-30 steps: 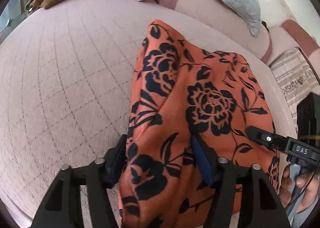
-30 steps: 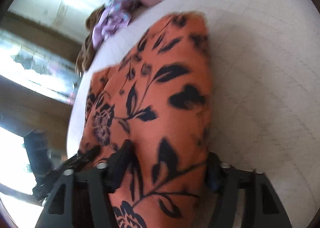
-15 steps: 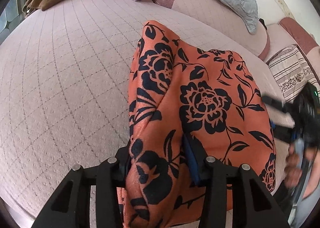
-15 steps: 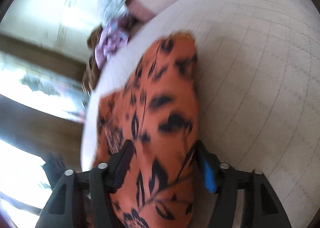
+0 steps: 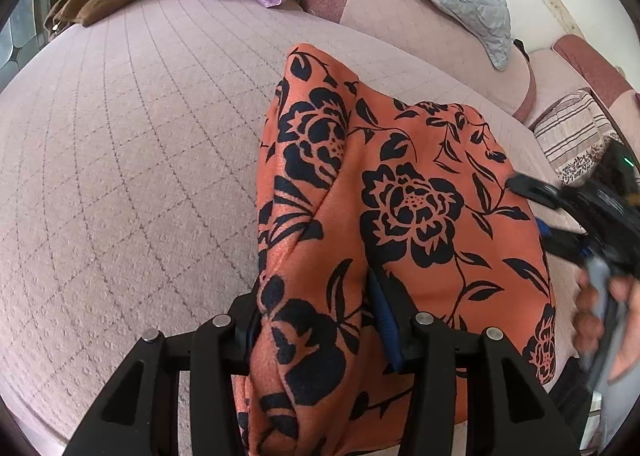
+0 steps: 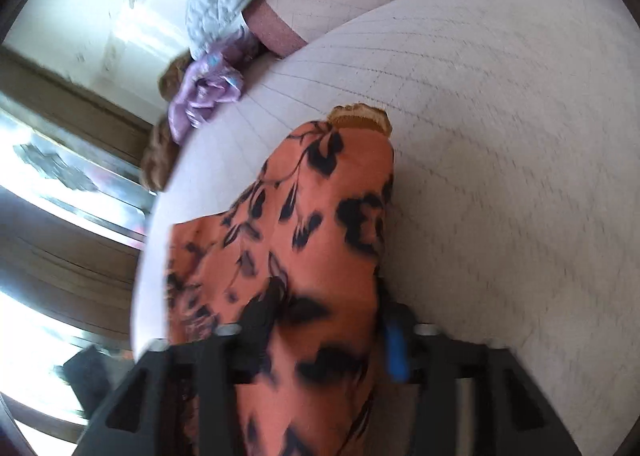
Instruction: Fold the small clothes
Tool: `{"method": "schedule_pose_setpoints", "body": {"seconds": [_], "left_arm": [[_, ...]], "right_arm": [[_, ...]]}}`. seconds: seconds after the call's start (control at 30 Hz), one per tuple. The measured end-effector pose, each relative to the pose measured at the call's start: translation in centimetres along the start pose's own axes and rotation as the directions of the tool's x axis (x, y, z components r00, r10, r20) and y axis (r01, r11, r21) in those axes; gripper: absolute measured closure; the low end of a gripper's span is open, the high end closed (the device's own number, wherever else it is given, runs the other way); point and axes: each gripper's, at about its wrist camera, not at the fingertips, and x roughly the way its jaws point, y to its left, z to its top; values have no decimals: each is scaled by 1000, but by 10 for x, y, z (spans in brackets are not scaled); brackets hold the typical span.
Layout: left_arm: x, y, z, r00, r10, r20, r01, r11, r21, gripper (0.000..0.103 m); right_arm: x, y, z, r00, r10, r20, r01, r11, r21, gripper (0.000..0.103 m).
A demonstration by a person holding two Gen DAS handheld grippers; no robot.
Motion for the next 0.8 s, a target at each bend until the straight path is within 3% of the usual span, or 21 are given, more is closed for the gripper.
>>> {"method": "schedule_pose_setpoints", "body": {"seconds": [0.17, 0.23, 0.37, 0.47, 0.53, 0.6, 0.63, 0.7, 0.77, 0.8], "left_arm": [[0, 1, -2, 1000, -8, 7, 8, 1000, 2, 54], [0, 1, -2, 1000, -7, 9, 7, 1000, 3, 54], [0, 2, -1, 1000, -10, 4, 10, 1000, -4, 54], [-11, 0, 2, 1000, 1, 7, -1, 1000, -16, 54], [-30, 1, 3, 999, -12, 53, 14, 999, -39, 55], [-44, 5, 1, 993, -48, 105, 52, 998, -42, 49], [-43, 5, 0, 994, -57, 96, 61, 998, -33, 49], [-20, 3, -6, 1000, -28, -8, 28, 1000, -5, 48], [-11, 2, -11, 1000, -16, 0, 16, 1000, 16, 48], [-13, 6, -9, 999, -40, -5, 40, 999, -19, 56]], "right_arm": [[-41, 17, -52, 1000, 2, -8, -3, 998, -57, 38], [-35, 17, -69, 998, 4, -64, -7, 999, -47, 39], [-23, 37, -84, 992, -100, -81, 84, 979, -187, 56], [-22, 48, -82, 987, -142, -76, 121, 966, -228, 57], [-23, 46, -82, 988, -132, -77, 113, 971, -212, 47], [-32, 36, -80, 996, -70, -62, 60, 987, -151, 36], [-39, 29, -81, 998, -40, -47, 33, 992, -125, 35], [-44, 20, -73, 1000, -7, -5, 7, 997, -74, 32], [-36, 14, -62, 1000, 4, 0, -4, 1000, -31, 32], [-23, 11, -56, 999, 23, -30, -23, 1000, -9, 32]]}}
